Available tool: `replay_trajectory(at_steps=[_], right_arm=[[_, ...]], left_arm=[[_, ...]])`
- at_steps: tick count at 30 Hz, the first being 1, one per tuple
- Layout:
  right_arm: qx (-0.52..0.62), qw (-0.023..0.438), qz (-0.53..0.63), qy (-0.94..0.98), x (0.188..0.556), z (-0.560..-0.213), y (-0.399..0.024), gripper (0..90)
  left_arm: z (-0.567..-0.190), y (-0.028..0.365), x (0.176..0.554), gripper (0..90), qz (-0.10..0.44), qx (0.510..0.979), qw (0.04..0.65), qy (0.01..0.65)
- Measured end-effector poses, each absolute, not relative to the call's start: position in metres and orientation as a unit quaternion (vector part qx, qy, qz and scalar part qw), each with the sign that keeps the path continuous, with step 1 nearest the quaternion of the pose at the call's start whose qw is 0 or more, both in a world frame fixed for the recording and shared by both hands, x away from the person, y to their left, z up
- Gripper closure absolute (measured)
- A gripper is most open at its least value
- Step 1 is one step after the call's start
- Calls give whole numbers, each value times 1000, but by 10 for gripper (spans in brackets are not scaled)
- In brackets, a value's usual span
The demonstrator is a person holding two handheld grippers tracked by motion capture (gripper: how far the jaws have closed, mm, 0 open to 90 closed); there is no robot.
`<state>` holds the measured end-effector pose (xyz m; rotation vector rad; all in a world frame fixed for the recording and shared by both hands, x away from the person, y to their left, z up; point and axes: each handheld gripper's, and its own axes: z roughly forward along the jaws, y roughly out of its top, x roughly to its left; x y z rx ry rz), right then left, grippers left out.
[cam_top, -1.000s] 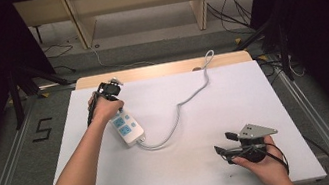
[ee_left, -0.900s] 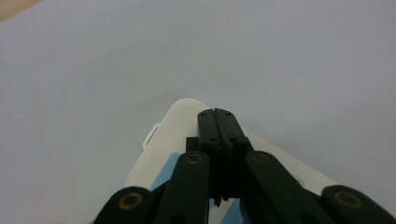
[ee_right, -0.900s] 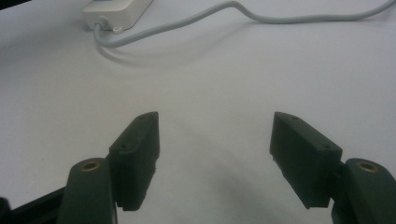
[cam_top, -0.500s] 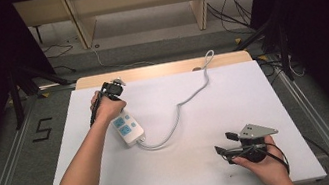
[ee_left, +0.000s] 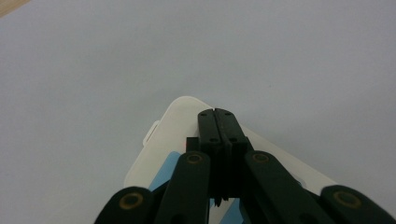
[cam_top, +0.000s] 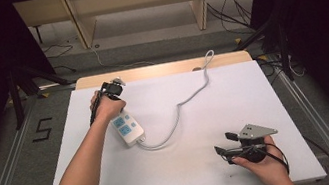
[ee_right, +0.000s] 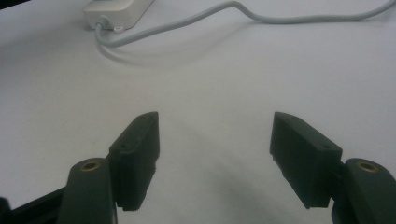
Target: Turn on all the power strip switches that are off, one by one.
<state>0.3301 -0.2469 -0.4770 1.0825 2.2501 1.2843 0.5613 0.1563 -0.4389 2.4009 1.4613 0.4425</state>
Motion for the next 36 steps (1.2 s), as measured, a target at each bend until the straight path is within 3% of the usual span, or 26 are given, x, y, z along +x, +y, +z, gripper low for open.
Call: replay_trajectory(at_steps=[8, 16, 18, 36], right_arm=[[382, 167, 452, 789, 330, -477, -247, 341], [383, 168, 453, 787, 331, -477, -247, 341], [383, 169, 453, 787, 331, -477, -248, 341], [388, 171, 456, 783, 331, -475, -251, 342]], left_arm=[[-439, 155, 559, 896, 159, 837, 148, 502], [-430, 162, 554, 892, 165, 827, 189, 503], [-425, 163, 552, 823, 172, 825, 197, 500], [-406, 183, 516, 707, 191, 821, 249, 477]])
